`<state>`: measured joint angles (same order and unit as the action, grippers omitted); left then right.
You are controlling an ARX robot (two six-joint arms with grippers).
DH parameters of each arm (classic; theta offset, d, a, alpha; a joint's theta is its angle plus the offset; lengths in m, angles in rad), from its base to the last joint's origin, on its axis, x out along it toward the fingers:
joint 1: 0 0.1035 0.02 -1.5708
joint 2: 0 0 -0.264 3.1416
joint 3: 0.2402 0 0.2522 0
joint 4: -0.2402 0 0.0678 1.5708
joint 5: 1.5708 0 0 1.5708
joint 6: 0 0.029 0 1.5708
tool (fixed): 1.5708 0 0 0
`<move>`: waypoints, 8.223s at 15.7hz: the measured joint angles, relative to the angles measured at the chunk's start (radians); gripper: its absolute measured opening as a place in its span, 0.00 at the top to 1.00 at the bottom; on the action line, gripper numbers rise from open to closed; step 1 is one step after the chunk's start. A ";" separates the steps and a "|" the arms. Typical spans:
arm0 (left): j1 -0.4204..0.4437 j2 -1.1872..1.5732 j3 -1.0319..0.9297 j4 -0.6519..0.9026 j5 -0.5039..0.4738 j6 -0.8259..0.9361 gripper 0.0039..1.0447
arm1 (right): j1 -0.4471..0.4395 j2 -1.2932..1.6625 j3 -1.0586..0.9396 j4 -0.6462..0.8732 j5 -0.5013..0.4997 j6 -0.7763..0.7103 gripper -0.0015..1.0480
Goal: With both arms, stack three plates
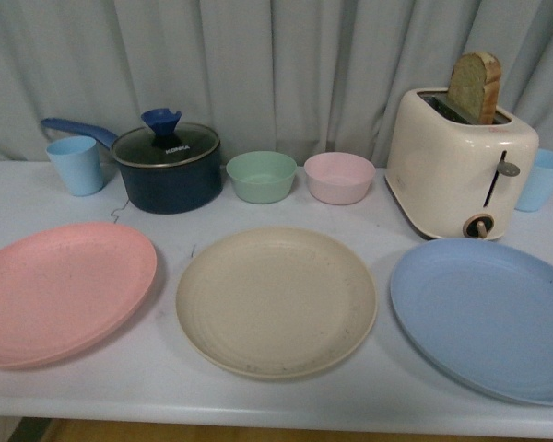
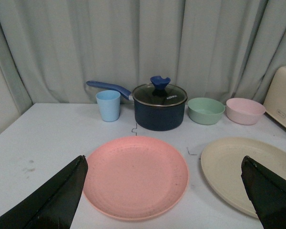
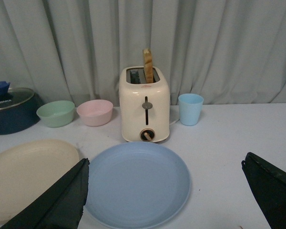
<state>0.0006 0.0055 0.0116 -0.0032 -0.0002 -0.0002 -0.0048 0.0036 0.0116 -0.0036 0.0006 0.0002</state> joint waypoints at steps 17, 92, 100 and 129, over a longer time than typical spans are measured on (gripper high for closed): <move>0.152 0.833 0.422 -0.016 0.106 -0.013 0.06 | 0.000 0.000 0.000 0.000 -0.001 -0.001 0.06; -0.213 1.430 0.858 0.215 -0.031 -0.102 0.06 | 0.000 0.000 0.000 0.000 -0.001 -0.001 0.06; -0.132 0.983 0.341 0.659 -0.137 0.005 0.71 | 0.000 0.000 0.000 0.000 -0.001 -0.001 0.06; -0.001 0.027 0.000 -0.010 0.000 0.001 0.99 | 0.000 0.000 0.000 0.000 -0.001 -0.001 0.06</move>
<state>-0.0002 0.0326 0.0116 -0.0128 -0.0002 0.0010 -0.0048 0.0036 0.0116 -0.0036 -0.0002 -0.0006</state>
